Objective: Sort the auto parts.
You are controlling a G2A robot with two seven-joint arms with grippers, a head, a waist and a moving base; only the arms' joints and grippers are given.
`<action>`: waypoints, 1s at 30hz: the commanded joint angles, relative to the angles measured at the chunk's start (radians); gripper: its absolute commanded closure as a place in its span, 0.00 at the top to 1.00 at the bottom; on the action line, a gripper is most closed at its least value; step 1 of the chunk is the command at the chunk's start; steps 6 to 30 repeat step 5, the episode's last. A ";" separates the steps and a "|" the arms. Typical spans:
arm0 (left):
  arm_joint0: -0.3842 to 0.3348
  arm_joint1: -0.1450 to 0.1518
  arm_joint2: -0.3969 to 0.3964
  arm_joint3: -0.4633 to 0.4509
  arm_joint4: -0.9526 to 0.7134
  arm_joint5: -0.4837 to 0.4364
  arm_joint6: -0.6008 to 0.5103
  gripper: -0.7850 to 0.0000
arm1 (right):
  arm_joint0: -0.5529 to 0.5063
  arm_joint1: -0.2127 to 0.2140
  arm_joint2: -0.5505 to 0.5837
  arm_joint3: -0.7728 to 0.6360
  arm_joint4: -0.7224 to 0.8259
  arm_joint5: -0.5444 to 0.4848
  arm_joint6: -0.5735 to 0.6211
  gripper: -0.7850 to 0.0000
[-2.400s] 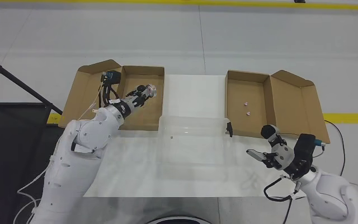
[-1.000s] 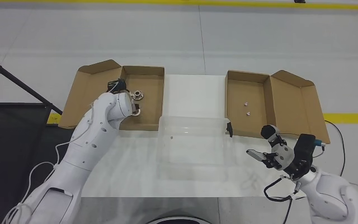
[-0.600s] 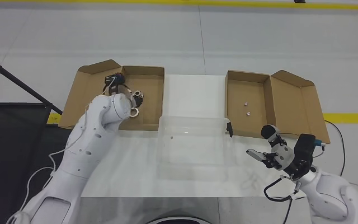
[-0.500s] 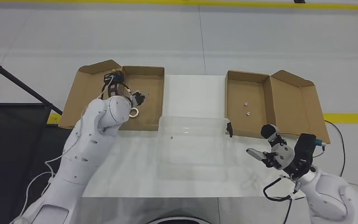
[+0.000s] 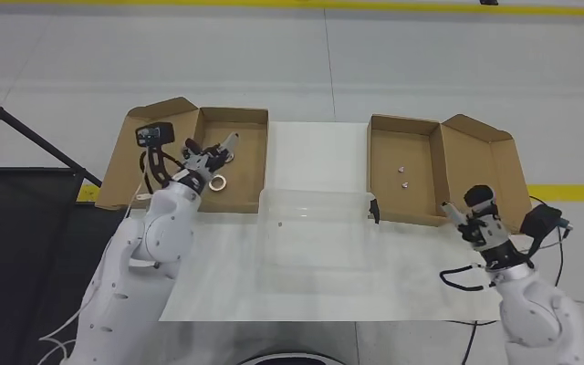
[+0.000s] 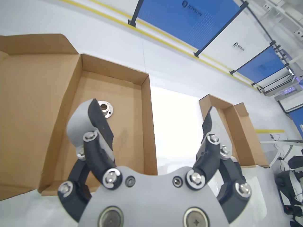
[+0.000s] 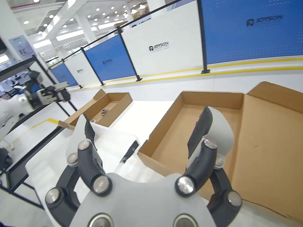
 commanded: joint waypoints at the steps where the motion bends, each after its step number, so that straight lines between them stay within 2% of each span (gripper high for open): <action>1: 0.038 0.000 -0.014 -0.012 -0.006 -0.038 0.061 1.00 | 0.025 -0.003 -0.006 0.045 -0.018 0.034 -0.048 1.00; 5: 0.097 -0.001 -0.032 -0.037 -0.004 -0.082 0.135 1.00 | 0.064 -0.010 -0.032 0.104 -0.035 0.074 -0.102 1.00; 30: 0.097 -0.001 -0.032 -0.037 -0.004 -0.082 0.135 1.00 | 0.064 -0.010 -0.032 0.104 -0.035 0.074 -0.102 1.00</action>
